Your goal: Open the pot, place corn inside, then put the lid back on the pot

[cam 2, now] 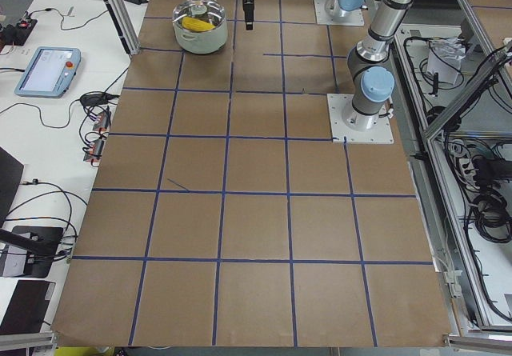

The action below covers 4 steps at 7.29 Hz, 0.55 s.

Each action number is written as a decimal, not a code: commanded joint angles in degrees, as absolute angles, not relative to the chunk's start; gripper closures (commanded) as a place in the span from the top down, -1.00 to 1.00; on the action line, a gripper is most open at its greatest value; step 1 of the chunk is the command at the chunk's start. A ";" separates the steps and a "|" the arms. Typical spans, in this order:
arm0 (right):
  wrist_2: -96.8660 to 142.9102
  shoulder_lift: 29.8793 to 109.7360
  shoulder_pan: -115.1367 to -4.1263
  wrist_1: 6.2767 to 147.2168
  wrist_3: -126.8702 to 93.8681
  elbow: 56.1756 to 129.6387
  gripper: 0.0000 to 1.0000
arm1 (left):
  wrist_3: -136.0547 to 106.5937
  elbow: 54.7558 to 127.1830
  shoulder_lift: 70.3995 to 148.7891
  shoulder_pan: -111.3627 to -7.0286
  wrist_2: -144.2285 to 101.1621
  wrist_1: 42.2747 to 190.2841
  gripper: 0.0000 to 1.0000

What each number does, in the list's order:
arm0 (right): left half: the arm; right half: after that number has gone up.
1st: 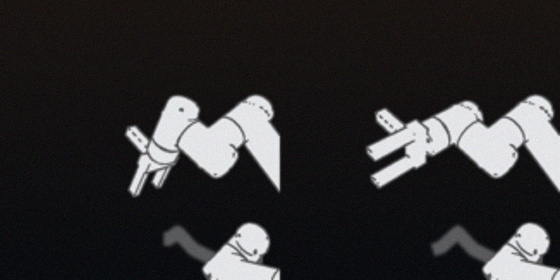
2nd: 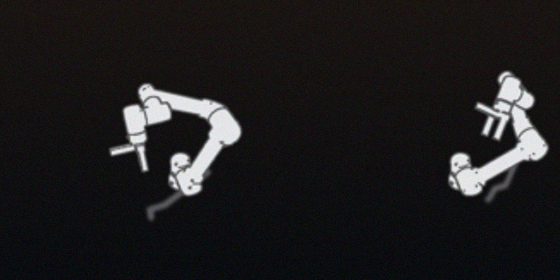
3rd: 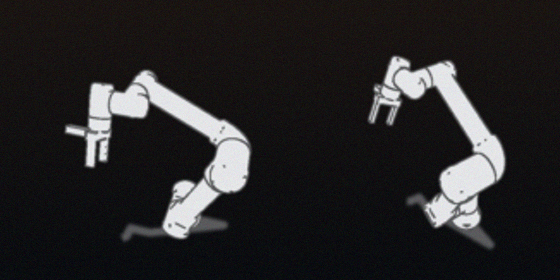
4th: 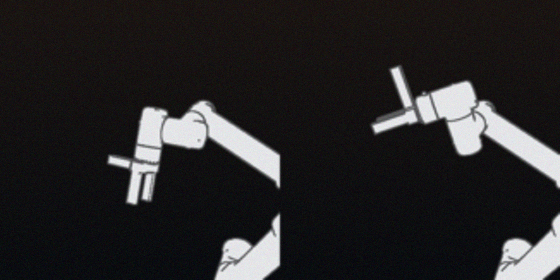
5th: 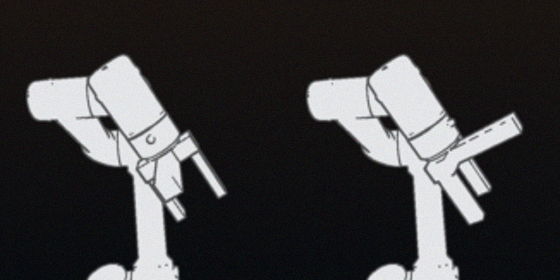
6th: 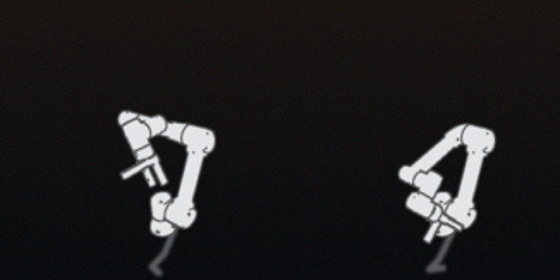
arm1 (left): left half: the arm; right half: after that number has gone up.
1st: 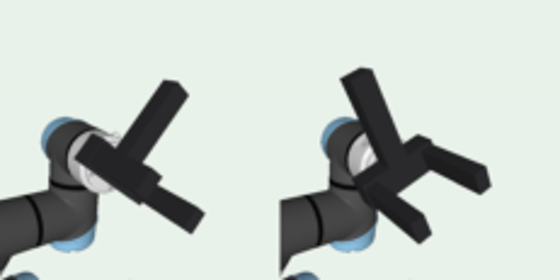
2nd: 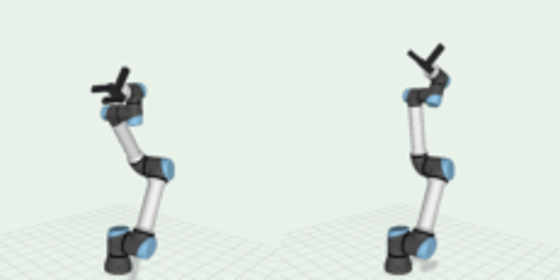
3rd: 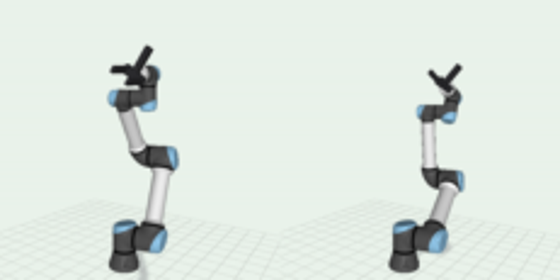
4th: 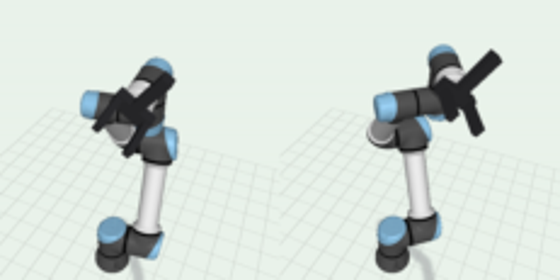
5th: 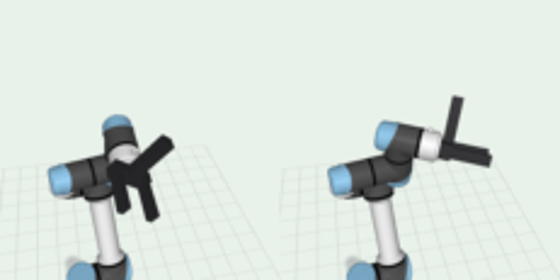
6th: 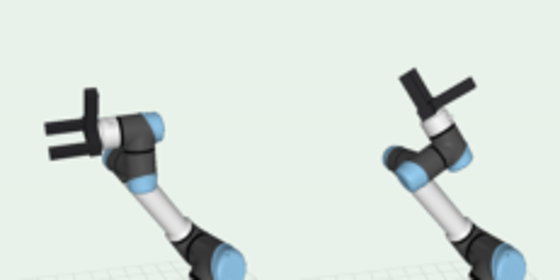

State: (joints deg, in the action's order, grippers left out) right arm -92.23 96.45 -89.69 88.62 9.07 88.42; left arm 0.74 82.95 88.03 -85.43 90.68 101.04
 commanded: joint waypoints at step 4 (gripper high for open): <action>-92.20 96.33 -89.65 89.21 9.14 88.77 0.99 | 0.79 83.93 87.98 -85.43 90.70 99.67 1.00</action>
